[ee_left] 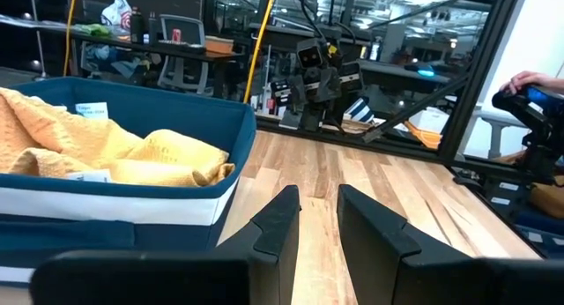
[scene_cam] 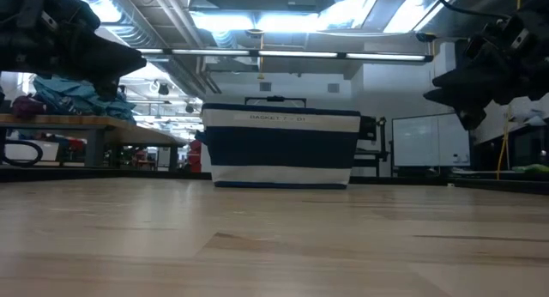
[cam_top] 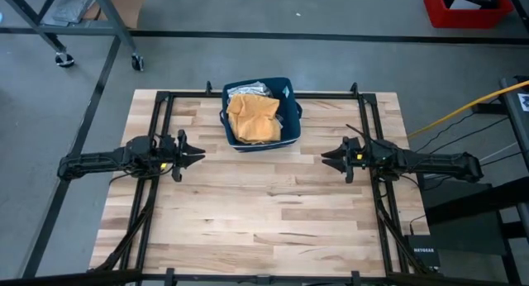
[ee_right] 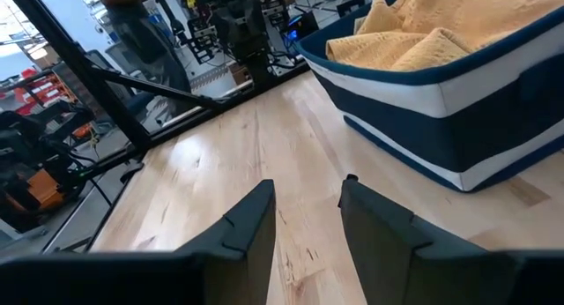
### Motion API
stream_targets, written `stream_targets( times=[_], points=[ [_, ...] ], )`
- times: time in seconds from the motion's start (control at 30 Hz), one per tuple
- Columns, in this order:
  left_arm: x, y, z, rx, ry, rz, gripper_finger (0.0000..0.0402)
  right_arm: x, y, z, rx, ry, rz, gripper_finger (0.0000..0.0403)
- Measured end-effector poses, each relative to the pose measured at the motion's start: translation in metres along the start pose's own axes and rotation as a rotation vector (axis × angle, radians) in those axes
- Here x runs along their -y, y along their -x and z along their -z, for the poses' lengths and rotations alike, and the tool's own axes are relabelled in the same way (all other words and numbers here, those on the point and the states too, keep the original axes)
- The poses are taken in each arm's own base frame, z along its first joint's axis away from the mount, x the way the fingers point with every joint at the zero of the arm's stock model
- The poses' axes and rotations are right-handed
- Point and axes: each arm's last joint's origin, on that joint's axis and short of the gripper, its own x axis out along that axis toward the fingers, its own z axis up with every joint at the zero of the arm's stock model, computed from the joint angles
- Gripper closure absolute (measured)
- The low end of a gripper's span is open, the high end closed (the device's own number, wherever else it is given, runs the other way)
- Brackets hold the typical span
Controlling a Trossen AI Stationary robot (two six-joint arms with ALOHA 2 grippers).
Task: Fold towel
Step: Return to Home Position
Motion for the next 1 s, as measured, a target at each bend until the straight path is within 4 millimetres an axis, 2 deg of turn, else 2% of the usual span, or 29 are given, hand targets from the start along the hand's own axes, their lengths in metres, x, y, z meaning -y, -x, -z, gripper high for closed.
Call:
stream_targets(
  times=[0.57, 1.0],
  points=[
    [0.000, 0.000, 0.000, 0.001, 0.000, 0.000, 0.0329, -0.005, 0.012, -0.011, 0.157, 0.006, -0.069, 0.0270],
    [0.000, 0.000, 0.000, 0.001, 0.000, 0.000, 0.0329, -0.005, 0.012, -0.011, 0.155, 0.006, -0.068, 0.0270]
  ],
)
